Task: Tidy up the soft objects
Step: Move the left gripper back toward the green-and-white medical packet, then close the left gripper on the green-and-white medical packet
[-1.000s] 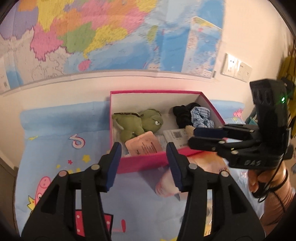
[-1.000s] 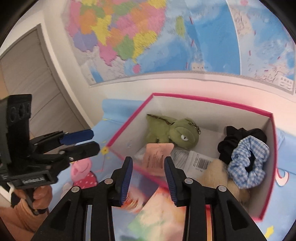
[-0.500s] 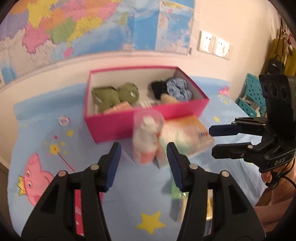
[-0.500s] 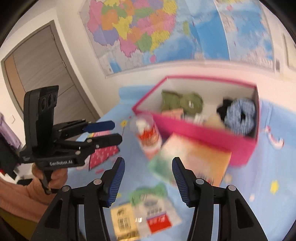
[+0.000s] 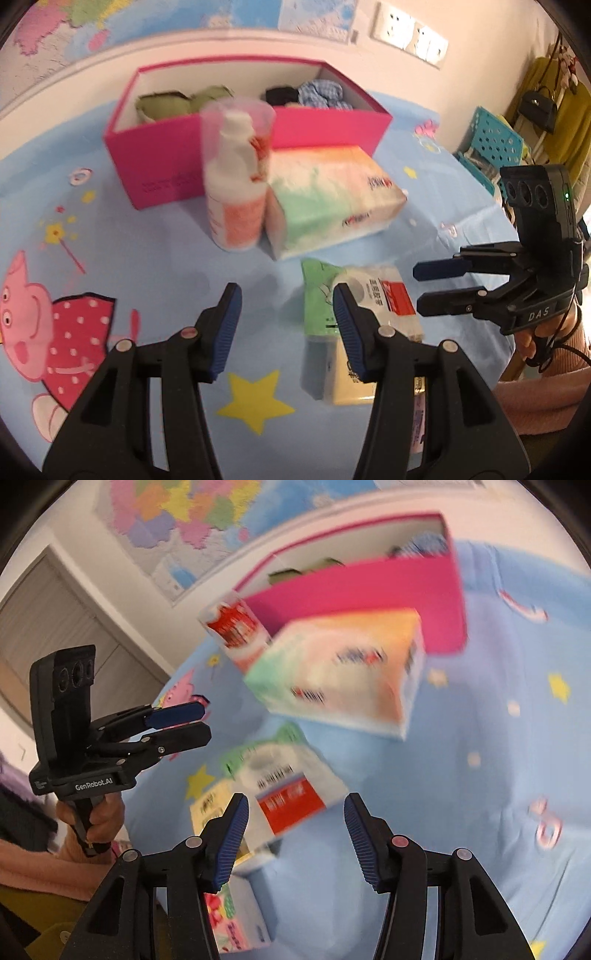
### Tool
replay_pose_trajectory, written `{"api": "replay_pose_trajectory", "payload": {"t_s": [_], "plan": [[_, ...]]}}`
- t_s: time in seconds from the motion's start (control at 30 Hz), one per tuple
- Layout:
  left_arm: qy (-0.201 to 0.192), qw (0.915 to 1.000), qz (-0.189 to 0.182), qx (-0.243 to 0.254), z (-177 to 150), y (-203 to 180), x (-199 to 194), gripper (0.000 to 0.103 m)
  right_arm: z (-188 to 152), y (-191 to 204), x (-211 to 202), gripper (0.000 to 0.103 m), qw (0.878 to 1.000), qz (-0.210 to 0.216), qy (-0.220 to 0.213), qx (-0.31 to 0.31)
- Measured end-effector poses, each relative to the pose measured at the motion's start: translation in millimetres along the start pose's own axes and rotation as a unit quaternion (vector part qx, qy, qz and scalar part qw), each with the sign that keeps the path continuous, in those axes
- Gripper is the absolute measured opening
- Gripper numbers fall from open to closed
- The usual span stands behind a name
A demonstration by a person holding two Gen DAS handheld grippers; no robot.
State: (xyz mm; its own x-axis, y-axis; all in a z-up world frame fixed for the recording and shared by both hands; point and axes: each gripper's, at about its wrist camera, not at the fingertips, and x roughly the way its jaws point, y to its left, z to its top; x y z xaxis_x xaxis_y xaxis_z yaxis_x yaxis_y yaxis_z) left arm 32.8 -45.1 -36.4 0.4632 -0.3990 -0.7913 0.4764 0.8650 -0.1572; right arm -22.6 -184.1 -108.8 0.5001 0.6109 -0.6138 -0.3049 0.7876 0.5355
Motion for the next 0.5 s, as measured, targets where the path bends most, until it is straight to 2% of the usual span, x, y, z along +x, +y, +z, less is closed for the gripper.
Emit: {"api": "replay_pose_trajectory", "payload": {"t_s": [0.1,0.23,0.3,0.37,0.5], "plan": [[0.022,0.9995,-0.023,0.003,0.0,-3.7,13.4,0.054,-8.0,-7.6,4.7,0.055,0.999,0.016,0.008,0.027],[0.041,0.9983,-0.042,0.000,-2.0,-4.9,24.1,0.055,-10.0,-12.5,2.2,0.055,0.998,0.040,-0.002,0.050],[0.048,0.9969,-0.061,-0.010,-1.8,-2.6,25.5,0.060,-10.5,-11.6,4.1,0.055,0.997,0.050,0.000,0.053],[0.052,0.9962,-0.068,-0.017,-0.8,-0.6,28.5,0.060,-10.6,-9.2,6.2,0.055,0.997,0.059,0.002,0.052],[0.070,0.9917,-0.105,-0.027,-1.1,-0.1,35.4,0.060,-5.9,-6.7,12.0,0.055,0.996,0.067,-0.001,0.056]]}}
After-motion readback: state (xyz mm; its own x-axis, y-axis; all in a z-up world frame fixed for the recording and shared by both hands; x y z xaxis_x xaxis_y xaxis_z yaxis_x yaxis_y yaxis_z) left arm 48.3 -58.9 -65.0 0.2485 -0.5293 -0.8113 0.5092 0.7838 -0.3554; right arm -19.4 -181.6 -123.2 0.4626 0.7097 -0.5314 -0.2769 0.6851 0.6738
